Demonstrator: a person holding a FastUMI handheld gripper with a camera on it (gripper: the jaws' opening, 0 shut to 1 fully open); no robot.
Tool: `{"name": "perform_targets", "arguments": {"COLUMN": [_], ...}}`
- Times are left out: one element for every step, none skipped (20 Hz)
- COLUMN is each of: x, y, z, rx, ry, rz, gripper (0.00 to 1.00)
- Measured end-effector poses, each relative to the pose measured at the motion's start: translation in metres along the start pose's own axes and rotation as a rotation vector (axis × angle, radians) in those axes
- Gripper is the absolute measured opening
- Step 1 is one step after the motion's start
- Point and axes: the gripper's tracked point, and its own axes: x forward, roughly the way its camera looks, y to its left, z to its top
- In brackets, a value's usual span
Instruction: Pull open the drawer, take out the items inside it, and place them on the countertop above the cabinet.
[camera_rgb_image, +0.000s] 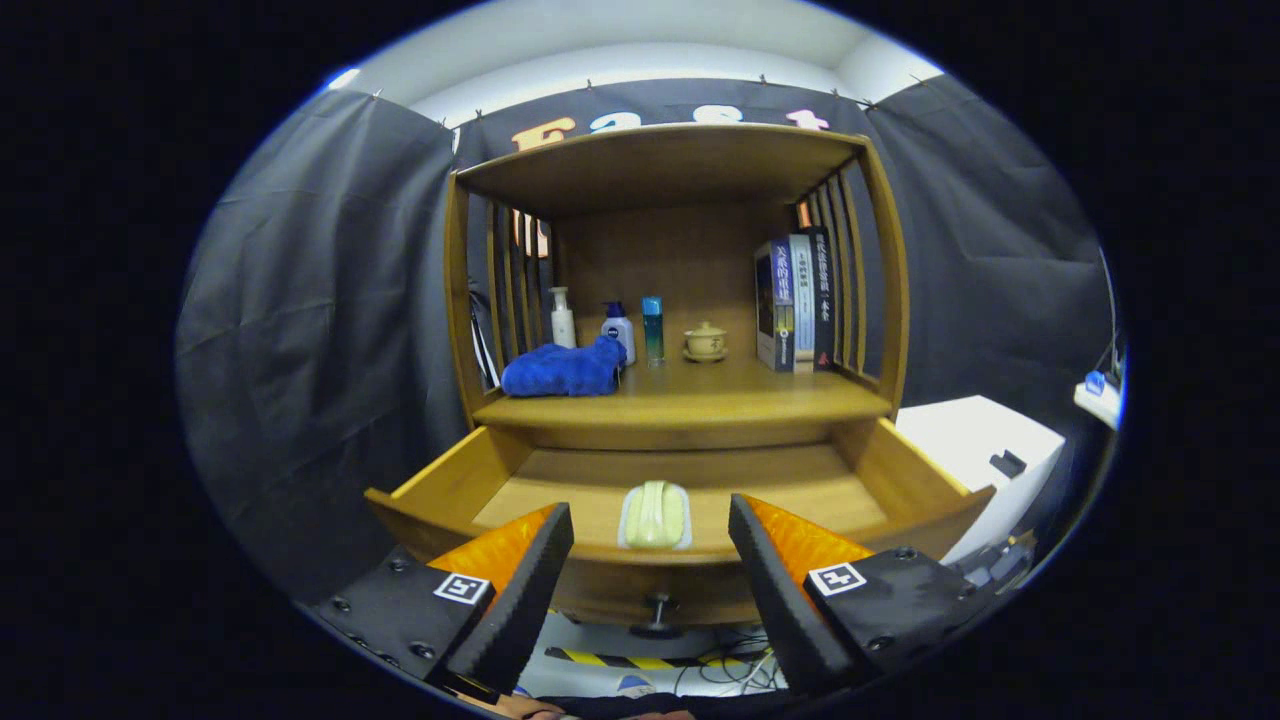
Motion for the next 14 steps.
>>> {"name": "perform_targets", "arguments": {"x": [0.009,0.02,0.031,0.045,0.059,0.072,0.084,0.098,0.11,0.125,0.135,0.141,0.15,0.154], "y": [0.0,-0.002,-0.007,-0.011,-0.011,-0.009,-0.007,-0.007,-0.007,-0.002,-0.001,0.002,0.002,0.002], "z": [0.018,0.039,0.057,0.073,0.081,0.083,0.082,0.08,0.076,0.061,0.04,0.018,-0.001,-0.014], "rx": [-0.003,-0.014,-0.047,-0.074,-0.087,-0.085,-0.075,-0.061,-0.045,-0.024,0.003,0.042,0.079,0.095], "ry": [0.017,0.02,0.014,0.014,0.032,0.061,0.099,0.134,0.171,0.217,0.306,0.387,0.442,0.487], "rz": [0.011,0.015,0.008,-0.003,-0.003,-0.002,0.005,0.003,0.005,0.02,0.031,0.045,0.043,0.036], "gripper": [1.0,1.0,1.0,1.0,1.0,1.0,1.0,1.0,1.0,1.0,1.0,1.0,1.0,1.0]}}
